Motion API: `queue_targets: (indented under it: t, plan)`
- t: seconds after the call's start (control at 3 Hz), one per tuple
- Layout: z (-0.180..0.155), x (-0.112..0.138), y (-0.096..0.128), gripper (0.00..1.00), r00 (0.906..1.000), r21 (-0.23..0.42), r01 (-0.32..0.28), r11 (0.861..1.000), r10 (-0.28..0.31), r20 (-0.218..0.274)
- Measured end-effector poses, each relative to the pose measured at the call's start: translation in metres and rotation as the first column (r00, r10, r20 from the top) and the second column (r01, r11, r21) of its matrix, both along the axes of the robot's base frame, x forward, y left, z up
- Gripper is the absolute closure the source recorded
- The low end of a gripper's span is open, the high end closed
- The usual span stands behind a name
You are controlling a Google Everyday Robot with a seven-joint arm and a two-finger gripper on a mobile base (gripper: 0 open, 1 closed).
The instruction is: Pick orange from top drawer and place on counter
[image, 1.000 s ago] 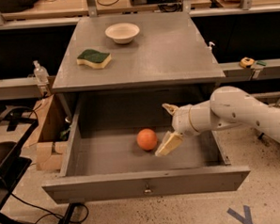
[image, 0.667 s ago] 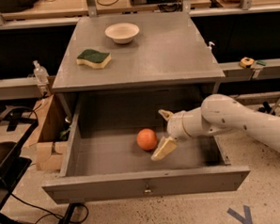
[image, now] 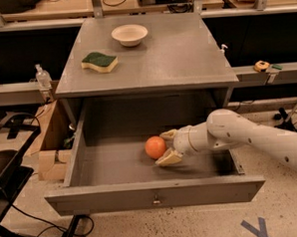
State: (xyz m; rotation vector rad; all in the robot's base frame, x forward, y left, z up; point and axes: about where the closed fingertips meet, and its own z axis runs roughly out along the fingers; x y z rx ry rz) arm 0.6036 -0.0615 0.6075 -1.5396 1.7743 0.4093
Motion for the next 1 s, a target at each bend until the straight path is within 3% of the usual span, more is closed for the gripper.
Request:
queue_targets:
  t: [0.33,0.67,1.0]
  plan:
    - [0.018,-0.012,0.022,0.59,0.9979,0.059,-0.064,0.996,0.063,0.011]
    - [0.056,-0.032,0.056,0.82,0.9852,0.137,-0.171,0.976,0.167,0.036]
    - [0.088,-0.041,0.07,1.0,0.9756,0.185,-0.219,0.958,0.215,0.044]
